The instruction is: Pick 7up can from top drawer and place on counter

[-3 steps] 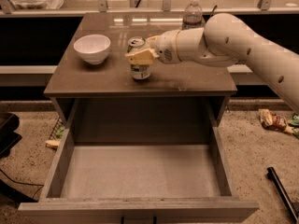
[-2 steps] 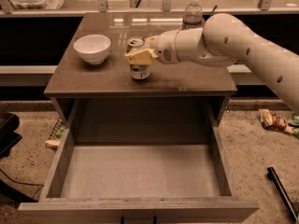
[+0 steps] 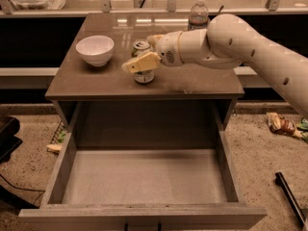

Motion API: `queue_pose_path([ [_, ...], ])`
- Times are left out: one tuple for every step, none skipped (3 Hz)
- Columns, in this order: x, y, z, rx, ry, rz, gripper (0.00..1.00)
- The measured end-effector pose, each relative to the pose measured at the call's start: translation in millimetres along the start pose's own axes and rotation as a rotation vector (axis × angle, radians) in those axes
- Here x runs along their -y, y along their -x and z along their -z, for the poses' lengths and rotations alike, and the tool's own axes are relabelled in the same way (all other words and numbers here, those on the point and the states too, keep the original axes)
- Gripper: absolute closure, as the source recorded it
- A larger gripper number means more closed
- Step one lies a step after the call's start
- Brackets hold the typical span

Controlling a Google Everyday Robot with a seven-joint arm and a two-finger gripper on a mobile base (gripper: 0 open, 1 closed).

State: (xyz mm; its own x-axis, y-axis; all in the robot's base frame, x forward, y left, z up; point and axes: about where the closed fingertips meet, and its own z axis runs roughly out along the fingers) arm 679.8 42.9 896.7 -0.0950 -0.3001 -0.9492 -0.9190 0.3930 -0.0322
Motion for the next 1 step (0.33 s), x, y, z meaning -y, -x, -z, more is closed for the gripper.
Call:
queue_pose_path([
  [-0.1,0.0,-0.1,0.0,0.0,0.0,0.0],
])
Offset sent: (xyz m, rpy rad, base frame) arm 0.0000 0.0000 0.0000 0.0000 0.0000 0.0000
